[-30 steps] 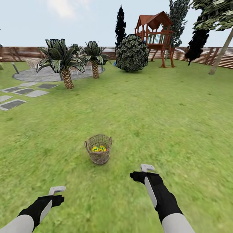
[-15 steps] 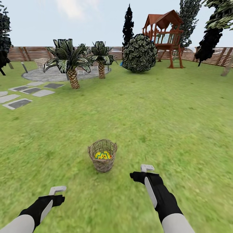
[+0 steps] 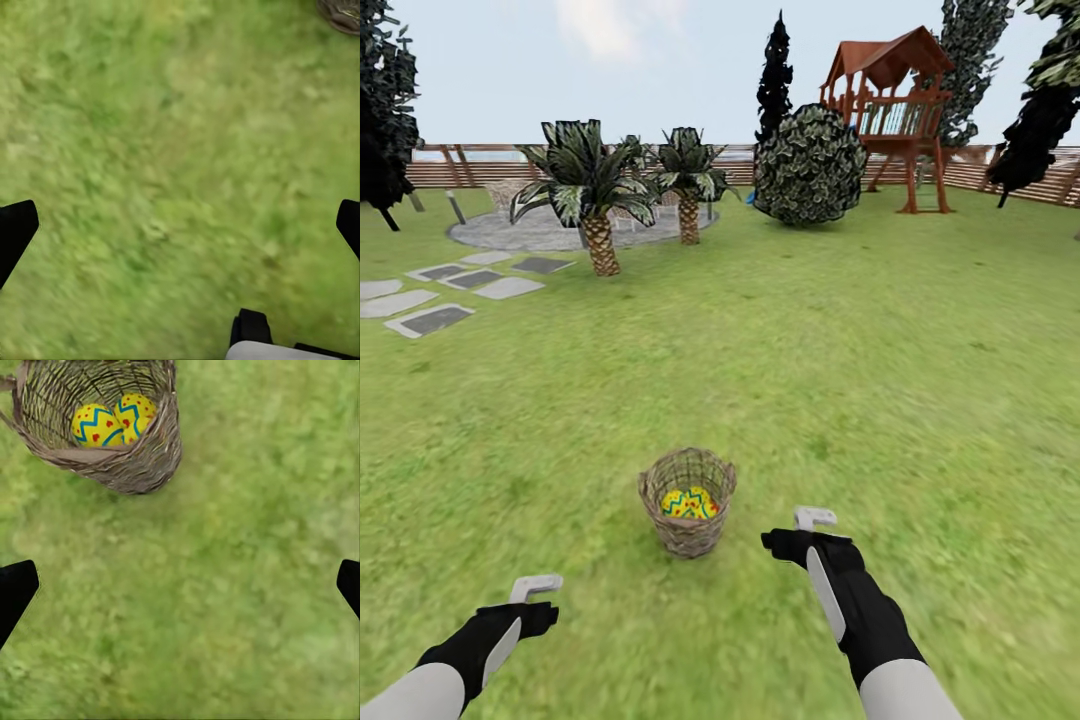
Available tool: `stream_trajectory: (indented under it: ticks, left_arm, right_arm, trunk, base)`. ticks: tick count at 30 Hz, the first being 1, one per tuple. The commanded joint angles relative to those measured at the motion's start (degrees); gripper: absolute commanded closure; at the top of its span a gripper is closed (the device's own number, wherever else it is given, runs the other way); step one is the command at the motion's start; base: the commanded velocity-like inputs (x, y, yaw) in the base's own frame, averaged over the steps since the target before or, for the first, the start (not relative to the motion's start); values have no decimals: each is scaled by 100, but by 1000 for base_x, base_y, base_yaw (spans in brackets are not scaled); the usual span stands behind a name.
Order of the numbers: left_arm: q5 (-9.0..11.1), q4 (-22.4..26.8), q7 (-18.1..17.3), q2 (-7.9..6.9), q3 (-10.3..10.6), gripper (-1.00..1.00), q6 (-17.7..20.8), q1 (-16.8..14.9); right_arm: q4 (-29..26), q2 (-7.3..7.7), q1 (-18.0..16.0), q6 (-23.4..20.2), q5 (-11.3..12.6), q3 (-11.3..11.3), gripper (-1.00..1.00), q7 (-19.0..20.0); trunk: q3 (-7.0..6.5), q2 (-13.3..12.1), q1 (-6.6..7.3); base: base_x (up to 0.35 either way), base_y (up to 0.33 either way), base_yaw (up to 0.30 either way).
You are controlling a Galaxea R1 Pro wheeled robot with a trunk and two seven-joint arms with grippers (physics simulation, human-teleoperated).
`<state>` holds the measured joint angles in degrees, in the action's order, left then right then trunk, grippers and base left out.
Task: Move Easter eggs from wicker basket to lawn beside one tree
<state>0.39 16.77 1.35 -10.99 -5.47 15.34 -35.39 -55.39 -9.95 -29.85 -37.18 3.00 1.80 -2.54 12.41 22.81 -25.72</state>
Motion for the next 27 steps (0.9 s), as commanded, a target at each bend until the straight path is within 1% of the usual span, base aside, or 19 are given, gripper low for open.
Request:
stream_trajectory:
  ticks: [1,4,6,8,9,12,17,21,24,27]
  left_arm:
    - [5,13,6,2,-24,-100,36,-3]
    - [5,23,2,4,-24,-100,39,-3]
    - [5,25,0,13,-24,-100,39,-3]
    - [5,27,-2,18,-25,-100,39,-3]
    - [5,27,-2,18,-28,-100,39,-3]
    - [9,31,-6,6,-31,-100,44,-3]
    - [13,122,-18,-16,-45,-100,222,-3]
    - [14,558,-35,-17,-169,-100,747,-3]
    - [14,733,-97,-2,-259,-100,948,-3]
    - [14,835,-193,2,-295,-100,1023,-3]
  right_arm:
    - [-9,-5,-3,-30,37,12,-100,-30]
    - [-22,-5,-13,-62,83,45,-100,-24]
    - [-25,-5,-13,-54,204,46,-100,-29]
    - [-6,-5,-13,10,403,40,-100,-47]
    - [-13,-5,-12,32,466,37,-100,-52]
    - [-5,-5,-12,62,551,53,-100,-49]
    - [8,-5,-12,72,574,45,-100,-40]
    - [13,-5,-12,102,540,33,-100,-59]
    - [12,-5,-12,206,561,31,-100,-61]
    - [1,-5,-12,249,566,23,-100,-52]
  trunk:
    - [11,11,-7]
    - [11,11,-7]
    - [11,11,-7]
    - [11,11,-7]
    - [11,11,-7]
    - [11,11,-7]
    - [11,11,-7]
    - [11,11,-7]
    - [11,11,-7]
    - [11,11,-7]
  base:
    - [316,120,216]
    - [315,126,106]
    - [314,130,33]
    - [314,131,15]
    - [314,131,8]
    - [314,132,4]
    - [314,126,1]
    - [297,81,0]
    - [268,24,0]
    - [252,8,0]
